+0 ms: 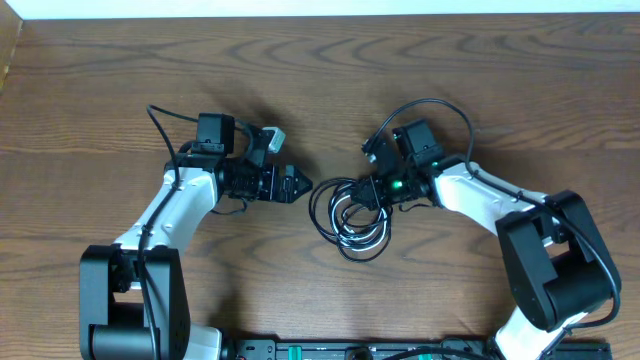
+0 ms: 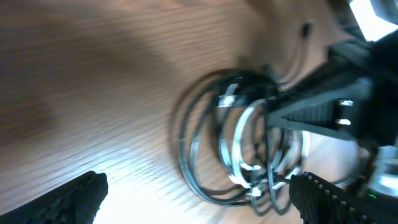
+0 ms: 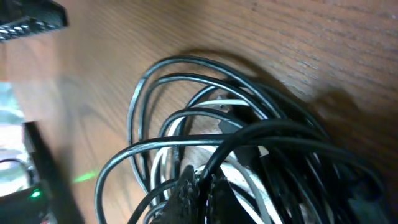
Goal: Untangle cables
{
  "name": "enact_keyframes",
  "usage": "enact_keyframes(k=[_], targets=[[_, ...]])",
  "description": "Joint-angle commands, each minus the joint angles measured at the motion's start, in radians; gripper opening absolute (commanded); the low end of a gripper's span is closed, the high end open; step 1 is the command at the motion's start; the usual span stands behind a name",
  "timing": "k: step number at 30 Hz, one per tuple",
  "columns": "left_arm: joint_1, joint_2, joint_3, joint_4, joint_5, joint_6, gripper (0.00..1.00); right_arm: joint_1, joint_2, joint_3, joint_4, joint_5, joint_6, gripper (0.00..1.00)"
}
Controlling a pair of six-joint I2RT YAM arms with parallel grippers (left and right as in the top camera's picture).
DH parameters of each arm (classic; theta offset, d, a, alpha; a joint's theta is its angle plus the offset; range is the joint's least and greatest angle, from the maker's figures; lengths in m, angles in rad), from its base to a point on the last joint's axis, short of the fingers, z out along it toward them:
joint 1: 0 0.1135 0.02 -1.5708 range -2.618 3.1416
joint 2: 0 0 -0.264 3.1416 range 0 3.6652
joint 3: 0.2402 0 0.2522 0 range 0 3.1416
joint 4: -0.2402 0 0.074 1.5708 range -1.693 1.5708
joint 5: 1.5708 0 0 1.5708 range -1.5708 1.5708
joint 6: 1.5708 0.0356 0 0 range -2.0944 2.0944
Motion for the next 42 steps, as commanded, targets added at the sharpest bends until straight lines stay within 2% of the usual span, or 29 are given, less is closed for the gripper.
enact_keyframes(k=[1,4,9,15,19,23,29,35,42], targets=[[-0.001,0.011,-0.004,0.013,0.164,0.031,0.98,-0.005,-0.014,-0.005,0.006,-0.082,-0.031,0.01],[-0.001,0.011,-0.004,0.034,0.220,0.031,0.98,-0.003,-0.014,-0.005,0.012,-0.165,-0.094,0.01],[0.000,0.011,-0.004,0.069,0.214,0.031,0.98,-0.027,-0.015,-0.005,0.050,-0.397,-0.182,0.01],[-0.001,0.013,-0.004,0.064,0.141,0.051,0.98,-0.077,-0.014,-0.005,0.114,-0.641,-0.214,0.01],[-0.004,0.013,-0.004,0.046,0.189,0.103,0.98,-0.086,-0.014,-0.005,0.134,-0.659,-0.209,0.01],[-0.031,0.015,-0.004,0.051,0.188,0.103,0.98,-0.086,-0.015,-0.005,0.144,-0.675,-0.201,0.01],[-0.095,0.016,-0.004,0.106,0.183,0.102,0.98,-0.086,-0.014,-0.005,0.211,-0.798,-0.198,0.01],[-0.109,0.017,-0.004,0.149,0.135,0.055,0.98,-0.086,-0.015,-0.005,0.225,-0.850,-0.201,0.01],[-0.112,0.017,-0.004,0.184,0.166,0.043,0.98,-0.085,-0.015,-0.005,0.240,-0.874,-0.206,0.01]])
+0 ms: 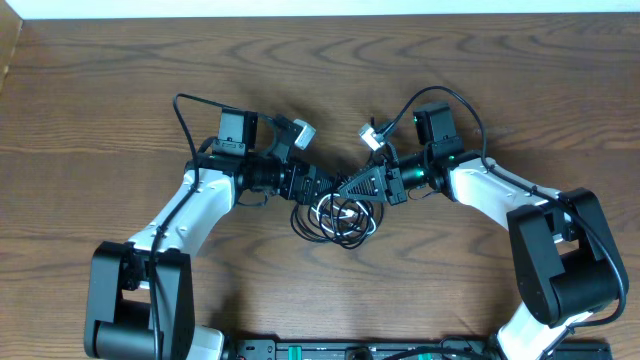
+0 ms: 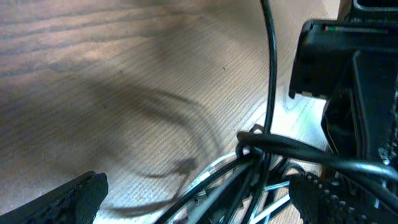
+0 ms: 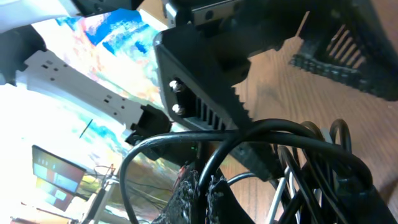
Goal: Untangle cables
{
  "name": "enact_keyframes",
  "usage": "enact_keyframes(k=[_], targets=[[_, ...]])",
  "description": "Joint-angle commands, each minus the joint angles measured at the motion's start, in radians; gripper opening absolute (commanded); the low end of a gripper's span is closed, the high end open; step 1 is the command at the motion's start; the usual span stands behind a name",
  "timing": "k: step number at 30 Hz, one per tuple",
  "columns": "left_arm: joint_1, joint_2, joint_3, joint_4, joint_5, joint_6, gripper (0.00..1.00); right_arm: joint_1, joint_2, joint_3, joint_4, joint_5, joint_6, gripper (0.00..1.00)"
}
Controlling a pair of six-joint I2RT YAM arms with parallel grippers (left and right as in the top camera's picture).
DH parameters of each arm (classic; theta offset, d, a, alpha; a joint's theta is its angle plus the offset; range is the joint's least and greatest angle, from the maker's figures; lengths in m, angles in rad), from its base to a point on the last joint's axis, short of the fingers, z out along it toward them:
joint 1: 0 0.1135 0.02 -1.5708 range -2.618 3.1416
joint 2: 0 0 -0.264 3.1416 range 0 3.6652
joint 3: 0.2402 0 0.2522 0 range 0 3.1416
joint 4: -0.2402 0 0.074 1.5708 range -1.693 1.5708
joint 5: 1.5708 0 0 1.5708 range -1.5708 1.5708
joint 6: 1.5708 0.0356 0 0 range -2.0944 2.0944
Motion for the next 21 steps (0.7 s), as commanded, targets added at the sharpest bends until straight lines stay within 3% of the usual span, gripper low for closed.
enact_keyframes(k=[1,16,21], targets=[[-0.003,0.015,-0.004,0.018,0.016,-0.023,0.98,0.000,-0.015,-0.002,0.008,-0.063,-0.022,0.01],[-0.029,0.019,-0.004,0.066,0.042,-0.074,0.98,0.048,-0.014,-0.002,0.096,-0.063,0.001,0.01],[-0.048,0.063,-0.004,0.157,0.042,-0.169,0.98,0.051,-0.015,-0.002,0.148,-0.063,0.059,0.01]])
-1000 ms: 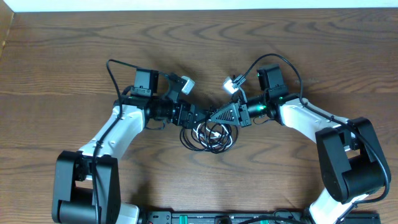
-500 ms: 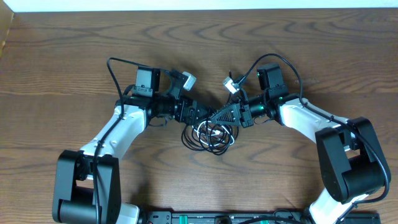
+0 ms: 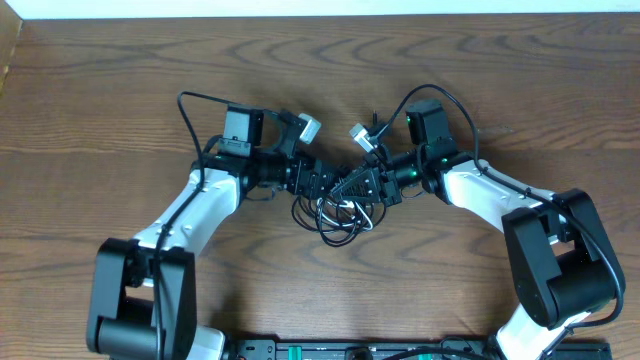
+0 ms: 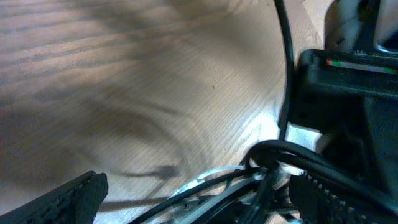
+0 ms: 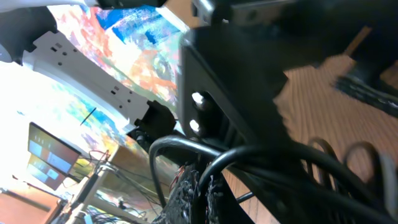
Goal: Untangle cables
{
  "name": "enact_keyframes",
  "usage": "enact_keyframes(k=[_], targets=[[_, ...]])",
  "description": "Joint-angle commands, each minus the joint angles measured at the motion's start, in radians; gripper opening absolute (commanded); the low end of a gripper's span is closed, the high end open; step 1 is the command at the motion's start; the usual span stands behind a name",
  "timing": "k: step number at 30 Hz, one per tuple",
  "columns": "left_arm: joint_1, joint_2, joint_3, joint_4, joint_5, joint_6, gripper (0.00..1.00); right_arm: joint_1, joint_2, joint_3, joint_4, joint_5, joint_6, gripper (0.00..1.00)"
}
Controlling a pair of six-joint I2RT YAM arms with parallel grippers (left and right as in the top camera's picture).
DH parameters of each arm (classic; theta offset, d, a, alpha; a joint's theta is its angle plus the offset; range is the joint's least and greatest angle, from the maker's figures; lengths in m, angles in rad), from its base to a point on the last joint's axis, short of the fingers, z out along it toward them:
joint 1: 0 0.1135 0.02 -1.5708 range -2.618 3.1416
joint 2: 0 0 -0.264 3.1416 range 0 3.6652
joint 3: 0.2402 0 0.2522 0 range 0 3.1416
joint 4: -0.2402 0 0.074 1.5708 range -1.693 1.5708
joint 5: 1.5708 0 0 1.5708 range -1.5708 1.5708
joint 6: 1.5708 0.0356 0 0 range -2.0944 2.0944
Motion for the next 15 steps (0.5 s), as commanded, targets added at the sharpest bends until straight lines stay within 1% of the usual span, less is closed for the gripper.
enact_keyframes(k=[1,3,4,6,7,8,10,13,15], targets=[[-0.017,0.054,-0.004,0.055,0.023,-0.093,0.98,0.011,-0.014,-0.001,0.019,-0.036,0.045,0.01],[-0.021,0.082,-0.004,0.110,0.077,-0.105,1.00,0.011,-0.014,-0.001,0.021,-0.037,0.050,0.01],[-0.021,0.092,-0.004,0.143,0.129,-0.104,0.96,0.011,-0.015,-0.001,0.021,-0.037,0.050,0.01],[-0.016,0.101,-0.004,0.212,0.242,-0.107,0.82,0.013,-0.014,-0.001,0.021,-0.037,0.058,0.01],[-0.012,0.101,-0.004,0.245,0.291,-0.107,0.78,0.013,-0.014,-0.001,0.021,-0.037,0.057,0.01],[-0.010,0.100,-0.004,0.281,0.343,-0.107,0.75,0.014,-0.014,-0.001,0.021,-0.037,0.057,0.01],[-0.011,0.100,-0.004,0.328,0.398,-0.110,0.76,0.018,-0.014,-0.001,0.021,-0.037,0.057,0.01],[-0.012,0.100,-0.004,0.338,0.397,-0.118,0.85,0.026,-0.015,-0.001,0.026,-0.037,0.057,0.01],[-0.014,0.100,-0.004,0.338,0.397,-0.118,0.88,0.034,-0.015,-0.001,0.030,-0.037,0.057,0.01]])
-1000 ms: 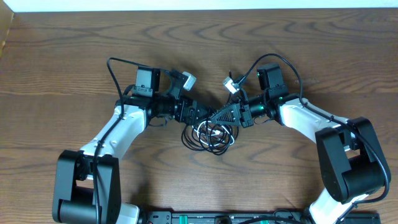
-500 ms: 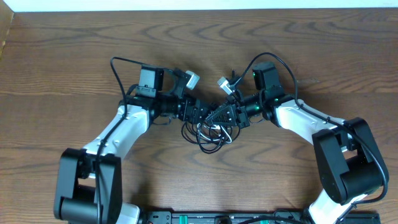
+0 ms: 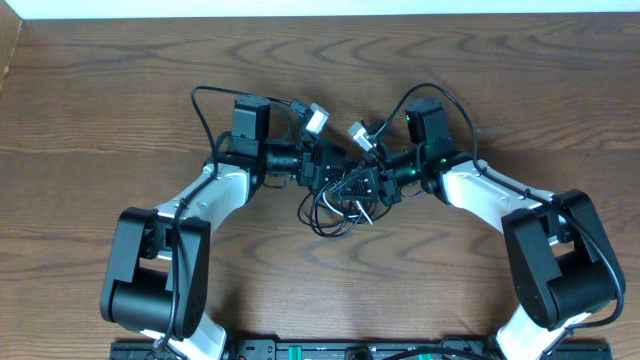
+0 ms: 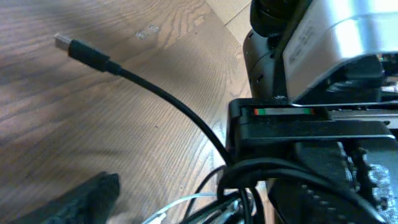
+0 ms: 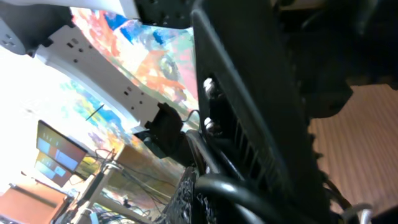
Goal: Untangle cables
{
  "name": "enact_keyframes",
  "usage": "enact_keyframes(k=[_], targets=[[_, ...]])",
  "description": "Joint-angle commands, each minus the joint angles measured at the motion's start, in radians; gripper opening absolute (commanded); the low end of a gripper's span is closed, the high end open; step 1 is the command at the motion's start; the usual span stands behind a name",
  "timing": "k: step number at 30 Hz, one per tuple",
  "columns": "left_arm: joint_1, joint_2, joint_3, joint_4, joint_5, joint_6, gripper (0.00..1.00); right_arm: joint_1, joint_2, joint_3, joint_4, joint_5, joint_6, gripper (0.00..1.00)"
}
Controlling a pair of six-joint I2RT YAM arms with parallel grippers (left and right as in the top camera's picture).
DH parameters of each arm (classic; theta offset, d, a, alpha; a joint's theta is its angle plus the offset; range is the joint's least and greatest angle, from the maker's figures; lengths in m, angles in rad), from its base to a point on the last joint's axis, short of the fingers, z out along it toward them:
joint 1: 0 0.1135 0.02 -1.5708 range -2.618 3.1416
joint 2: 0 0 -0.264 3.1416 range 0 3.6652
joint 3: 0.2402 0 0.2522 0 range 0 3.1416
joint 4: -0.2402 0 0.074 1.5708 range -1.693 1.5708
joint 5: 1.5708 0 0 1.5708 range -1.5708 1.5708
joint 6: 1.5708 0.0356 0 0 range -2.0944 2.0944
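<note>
A tangle of black and white cables hangs in loops at the table's centre, below both grippers. In the overhead view my right gripper comes in from the right, shut on a black cable of the tangle. The right wrist view shows its tips pinched on that thick black strand. My left gripper faces it from the left, nearly touching. In the left wrist view its jaws stand open with black strands and a white cable between them. One black cable's plug lies free on the wood.
The brown wooden table stretches all round the arms. Its far edge runs along the top, meeting a white wall. The right arm's camera housing fills the upper right of the left wrist view, very close.
My left gripper has shifted a little to the right and away, closer to the right gripper. A free plug end now shows in the left wrist view. The right gripper still holds the black cable.
First the tangle lay on the table with my right gripper shut on it and the left gripper open some way to the left. Later the right gripper held the tangle further left, meeting the left gripper. Both then stayed close together, cables between the left jaws.
</note>
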Motion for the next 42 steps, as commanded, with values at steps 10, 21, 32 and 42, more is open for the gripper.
enact_keyframes(k=[10,21,32,42], targets=[[-0.052,-0.006,0.002,0.021,-0.048,-0.063,0.88,0.043,-0.011,-0.001,0.069,-0.013,0.084,0.01],[0.048,-0.006,0.002,0.203,-0.230,-0.329,0.69,0.077,-0.011,-0.002,0.037,-0.014,0.083,0.01],[0.221,-0.006,0.002,0.216,-0.232,-0.406,0.69,0.129,-0.011,-0.039,0.019,-0.013,0.017,0.01],[0.283,-0.006,0.002,0.208,-0.141,-0.409,0.81,0.116,-0.012,-0.092,0.021,-0.013,-0.028,0.03]])
